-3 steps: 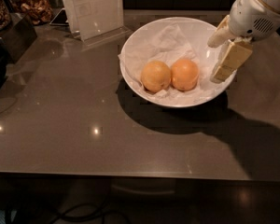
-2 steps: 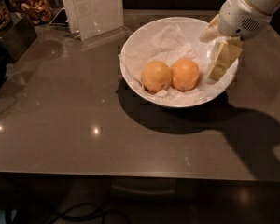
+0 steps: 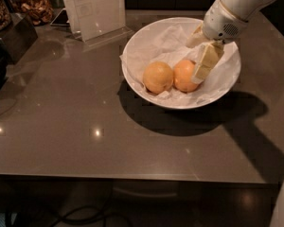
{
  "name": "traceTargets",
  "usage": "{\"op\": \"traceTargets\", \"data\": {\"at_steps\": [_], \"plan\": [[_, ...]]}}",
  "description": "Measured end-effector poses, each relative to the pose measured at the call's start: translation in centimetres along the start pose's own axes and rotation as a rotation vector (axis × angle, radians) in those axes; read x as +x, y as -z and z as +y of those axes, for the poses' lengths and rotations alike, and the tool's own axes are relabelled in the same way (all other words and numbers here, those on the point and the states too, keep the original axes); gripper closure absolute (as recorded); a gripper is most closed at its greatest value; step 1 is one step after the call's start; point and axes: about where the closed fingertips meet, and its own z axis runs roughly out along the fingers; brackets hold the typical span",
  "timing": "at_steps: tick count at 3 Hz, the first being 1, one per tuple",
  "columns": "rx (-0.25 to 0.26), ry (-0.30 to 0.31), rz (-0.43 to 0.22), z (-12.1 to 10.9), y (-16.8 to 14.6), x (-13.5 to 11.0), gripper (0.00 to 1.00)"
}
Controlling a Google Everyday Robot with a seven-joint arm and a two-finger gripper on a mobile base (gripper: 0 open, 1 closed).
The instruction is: Pick orange from white bowl
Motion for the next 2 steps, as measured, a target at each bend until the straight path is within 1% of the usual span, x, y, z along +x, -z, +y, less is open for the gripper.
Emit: {"op": "traceTargets", "data": {"at_steps": [1,2], "plan": [[-0.041,-0.018,-0.023,-0.4,-1.8,0.2,0.22],[-0.083,-0.035,-0.039,-0.4,-3.4,0.5,0.22]]}}
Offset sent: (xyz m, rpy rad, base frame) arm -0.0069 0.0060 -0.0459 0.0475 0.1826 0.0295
